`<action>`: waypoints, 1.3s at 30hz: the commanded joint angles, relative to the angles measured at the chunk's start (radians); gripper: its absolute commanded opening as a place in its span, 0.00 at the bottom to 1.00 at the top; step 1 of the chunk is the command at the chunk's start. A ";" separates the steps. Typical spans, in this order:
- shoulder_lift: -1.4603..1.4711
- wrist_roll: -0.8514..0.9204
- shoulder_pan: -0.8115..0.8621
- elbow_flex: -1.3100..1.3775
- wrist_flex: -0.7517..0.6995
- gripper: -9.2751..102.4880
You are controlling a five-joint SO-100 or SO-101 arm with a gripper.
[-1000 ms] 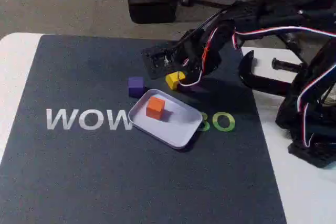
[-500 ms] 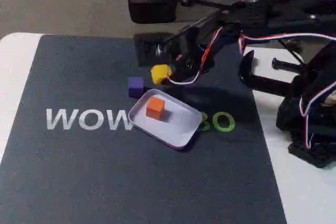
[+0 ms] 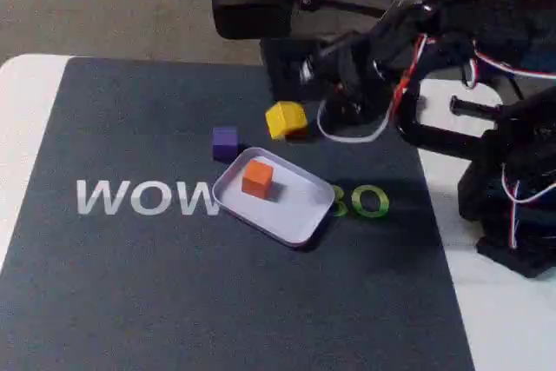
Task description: Move blocks one by one until all three blocks are in the tray.
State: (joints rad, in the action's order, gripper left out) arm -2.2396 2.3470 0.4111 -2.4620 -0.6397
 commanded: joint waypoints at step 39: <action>0.064 -0.160 -0.054 -0.008 0.192 0.34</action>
State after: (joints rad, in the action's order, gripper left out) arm -2.1905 2.3086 0.3605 -2.5433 -0.4617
